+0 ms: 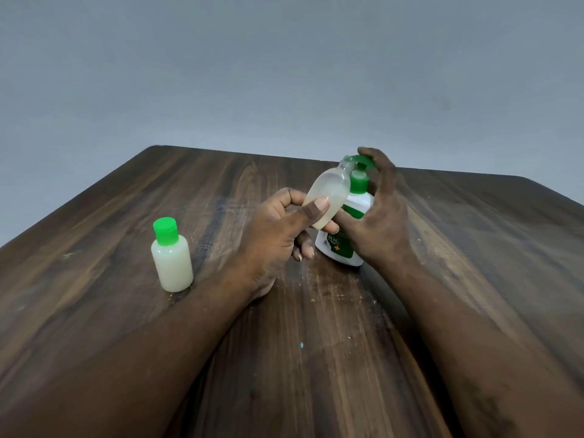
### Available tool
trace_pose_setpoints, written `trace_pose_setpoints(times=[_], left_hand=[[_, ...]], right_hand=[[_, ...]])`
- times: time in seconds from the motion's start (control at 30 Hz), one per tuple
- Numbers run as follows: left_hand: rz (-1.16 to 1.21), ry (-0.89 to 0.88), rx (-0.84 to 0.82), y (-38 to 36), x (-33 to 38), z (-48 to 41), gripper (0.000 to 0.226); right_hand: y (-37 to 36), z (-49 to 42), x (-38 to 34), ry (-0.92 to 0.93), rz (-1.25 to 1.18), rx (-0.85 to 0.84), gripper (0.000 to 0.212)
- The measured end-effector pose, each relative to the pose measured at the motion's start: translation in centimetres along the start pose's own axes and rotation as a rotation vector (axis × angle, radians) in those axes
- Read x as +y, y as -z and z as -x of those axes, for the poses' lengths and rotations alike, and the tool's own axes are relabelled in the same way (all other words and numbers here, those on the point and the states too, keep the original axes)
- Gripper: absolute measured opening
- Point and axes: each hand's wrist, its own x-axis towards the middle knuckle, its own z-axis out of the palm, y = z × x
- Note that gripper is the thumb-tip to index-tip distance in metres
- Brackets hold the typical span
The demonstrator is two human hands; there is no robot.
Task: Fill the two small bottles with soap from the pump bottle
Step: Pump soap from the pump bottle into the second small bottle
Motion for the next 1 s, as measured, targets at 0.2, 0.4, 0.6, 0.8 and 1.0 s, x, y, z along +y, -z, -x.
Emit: trace_pose_setpoints(times=[0.2, 0.4, 0.6, 0.8, 1.0], left_hand=[[0.001, -0.005, 0.006, 0.07, -0.15, 0.05, 0.036], [-0.004, -0.004, 0.024, 0.39, -0.2, -0.05, 0.023], [-0.014, -0.026, 0.021, 0.16, -0.2, -0.08, 0.029], [-0.028, -0.019, 0.02, 0.27, -0.27, -0.18, 0.026], [-0.052, -0.02, 0.024, 0.45, -0.46, -0.14, 0.023]], right_hand=[[-0.03, -0.05, 0.16, -0.001, -0.016, -0.004, 0.087], [-0.22, -0.11, 0.43, -0.029, 0.017, 0.024, 0.076], [-0.2, -0.19, 0.27, 0.0, 0.034, 0.004, 0.091], [-0.04, -0.55, 0.44, 0.01, 0.024, 0.002, 0.081], [-0.23, -0.43, 0.52, 0.007, -0.001, 0.03, 0.072]])
